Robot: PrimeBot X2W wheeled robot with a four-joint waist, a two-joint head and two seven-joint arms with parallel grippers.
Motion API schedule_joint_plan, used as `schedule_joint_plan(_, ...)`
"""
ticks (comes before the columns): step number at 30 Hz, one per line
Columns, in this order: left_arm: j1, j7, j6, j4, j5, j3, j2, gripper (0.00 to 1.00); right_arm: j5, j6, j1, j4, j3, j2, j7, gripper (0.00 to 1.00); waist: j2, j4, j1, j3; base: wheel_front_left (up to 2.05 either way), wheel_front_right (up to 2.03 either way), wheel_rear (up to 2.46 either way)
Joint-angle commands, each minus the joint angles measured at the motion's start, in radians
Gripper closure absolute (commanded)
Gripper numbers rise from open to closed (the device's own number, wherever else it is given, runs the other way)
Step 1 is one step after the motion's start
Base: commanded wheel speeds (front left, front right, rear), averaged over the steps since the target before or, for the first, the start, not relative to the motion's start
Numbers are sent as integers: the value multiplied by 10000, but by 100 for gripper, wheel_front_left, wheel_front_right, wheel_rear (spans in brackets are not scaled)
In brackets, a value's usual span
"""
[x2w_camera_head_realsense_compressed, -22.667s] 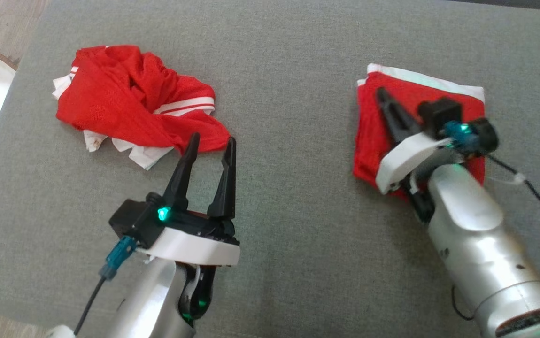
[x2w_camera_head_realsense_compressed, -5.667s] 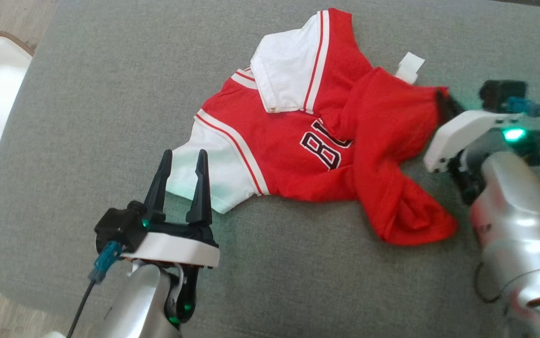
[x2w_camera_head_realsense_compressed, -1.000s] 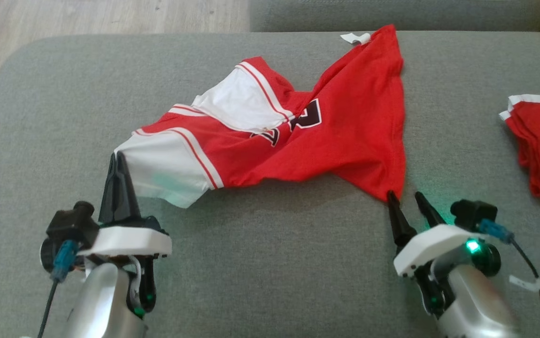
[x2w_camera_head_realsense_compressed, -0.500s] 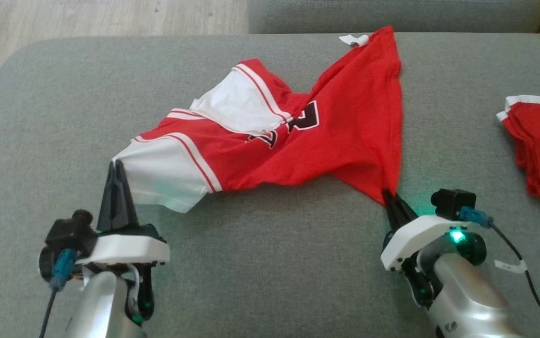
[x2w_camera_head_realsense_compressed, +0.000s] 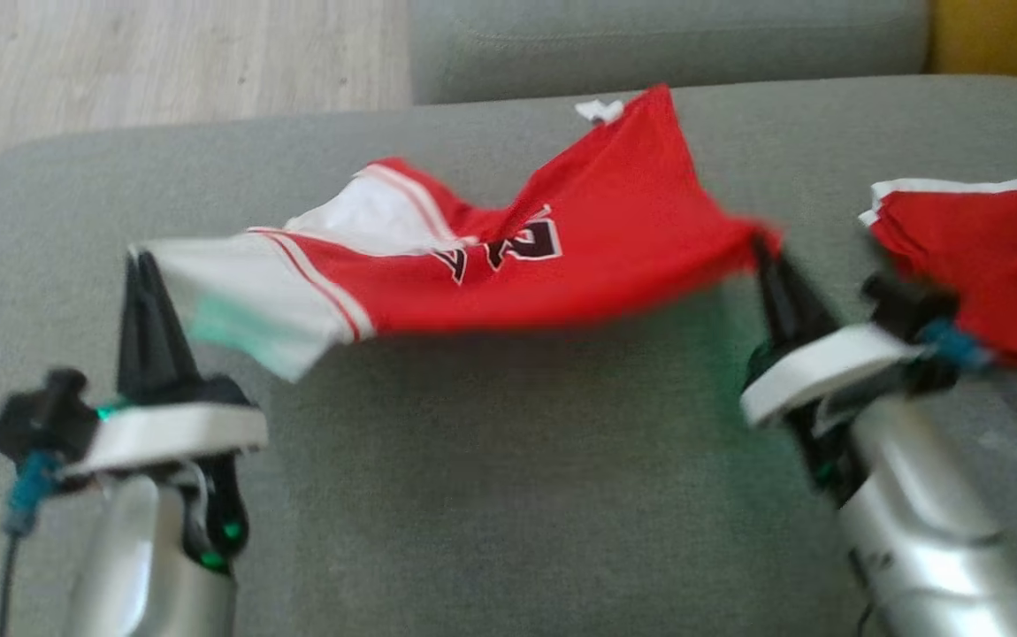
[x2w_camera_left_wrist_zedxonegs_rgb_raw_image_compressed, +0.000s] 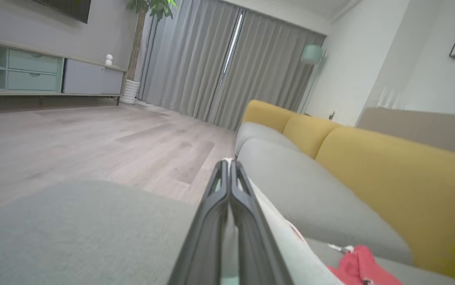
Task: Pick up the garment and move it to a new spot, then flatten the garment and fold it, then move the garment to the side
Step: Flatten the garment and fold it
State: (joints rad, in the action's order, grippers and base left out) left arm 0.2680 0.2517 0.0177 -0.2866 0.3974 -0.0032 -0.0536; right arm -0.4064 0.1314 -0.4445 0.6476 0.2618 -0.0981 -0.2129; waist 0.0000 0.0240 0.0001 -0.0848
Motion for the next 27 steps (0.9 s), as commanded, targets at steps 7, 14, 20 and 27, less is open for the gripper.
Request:
schedule_joint_plan(7,1558,-572,168,1563,770,606,-296,100,337,-7,-829,-2923,-346,-1001,848,100,0,-211,-1,464,0,0,0)
schedule_joint_plan(14,2638,-1475,132,3174,1627,839,-328,100,481,-7,-1282,-5336,-688,-1754,1731,100,0,-312,-1,937,0,0,0)
schedule_joint_plan(20,2956,-2178,-431,5831,1759,1105,-472,100,757,-7,-1316,-7904,-1217,-2091,2696,100,0,-547,-1,1127,0,0,0)
schedule_joint_plan(27,3098,-3260,-1199,8128,2214,1076,-356,100,1236,-7,-626,-10087,-1913,-1786,4310,100,0,-680,-1,941,0,0,0)
